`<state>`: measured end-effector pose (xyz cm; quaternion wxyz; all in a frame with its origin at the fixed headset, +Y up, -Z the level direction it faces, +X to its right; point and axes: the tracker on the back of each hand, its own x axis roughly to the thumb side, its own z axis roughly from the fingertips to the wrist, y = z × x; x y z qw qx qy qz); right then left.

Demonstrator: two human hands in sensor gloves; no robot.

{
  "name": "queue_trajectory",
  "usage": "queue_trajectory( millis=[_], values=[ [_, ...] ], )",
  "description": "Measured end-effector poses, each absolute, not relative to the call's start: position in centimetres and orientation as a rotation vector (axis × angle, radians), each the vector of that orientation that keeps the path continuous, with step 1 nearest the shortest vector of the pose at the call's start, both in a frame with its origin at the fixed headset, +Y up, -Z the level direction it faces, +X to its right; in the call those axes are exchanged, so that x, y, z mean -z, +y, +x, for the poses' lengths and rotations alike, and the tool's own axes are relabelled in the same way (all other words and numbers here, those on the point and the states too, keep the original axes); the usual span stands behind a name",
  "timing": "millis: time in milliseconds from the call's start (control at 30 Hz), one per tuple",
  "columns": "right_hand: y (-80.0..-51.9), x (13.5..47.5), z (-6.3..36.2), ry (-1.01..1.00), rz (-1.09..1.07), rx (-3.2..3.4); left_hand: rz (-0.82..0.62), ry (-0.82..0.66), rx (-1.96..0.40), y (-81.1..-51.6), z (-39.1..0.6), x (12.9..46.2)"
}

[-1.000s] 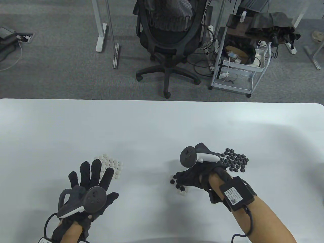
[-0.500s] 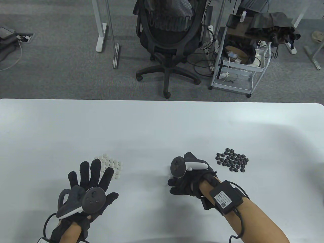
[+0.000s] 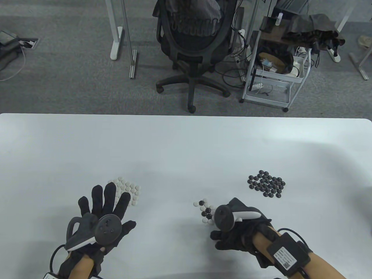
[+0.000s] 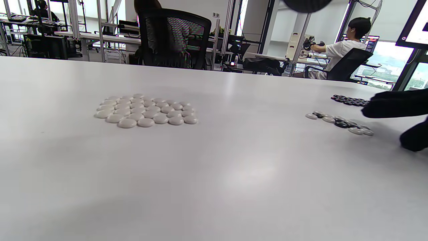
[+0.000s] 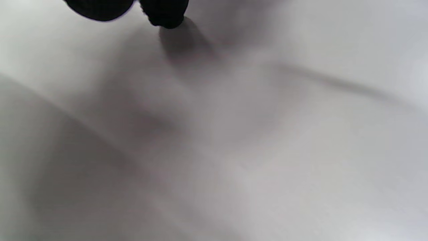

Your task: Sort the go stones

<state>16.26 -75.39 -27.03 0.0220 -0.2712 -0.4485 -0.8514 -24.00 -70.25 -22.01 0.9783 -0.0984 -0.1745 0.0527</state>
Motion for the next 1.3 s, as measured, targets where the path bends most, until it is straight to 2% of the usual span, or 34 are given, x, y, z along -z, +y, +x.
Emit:
queue_trajectory(
  millis=[100,233,367,767,1067,1167,1300],
  values=[
    [-75.1,27.9,21.9,-1.375,-0.589,2.748,-0.203,-0.356,-0.103,-70.3,-23.9,22.1],
    [-75.4,29.6,27.4,-1.417,-0.305,2.891,-0.209,-0.362,-0.095,-70.4,-23.8,22.1],
    [-75.6,31.3,29.5,-1.342,-0.177,2.953,-0.209,-0.361,-0.093,-70.4,-23.7,22.1],
    [-75.9,35.7,28.3,-1.289,-0.108,3.007,-0.207,-0.346,-0.106,-70.3,-23.8,22.1],
    [-75.6,36.9,28.4,-1.317,-0.027,3.05,-0.206,-0.347,-0.111,-70.3,-24.0,22.1],
    [-74.6,37.2,27.8,-1.299,-0.071,3.114,-0.206,-0.347,-0.111,-70.2,-24.0,22.1],
    [-72.1,37.3,25.0,-1.235,-0.262,3.191,-0.206,-0.347,-0.111,-70.2,-24.0,22.1]
  ],
)
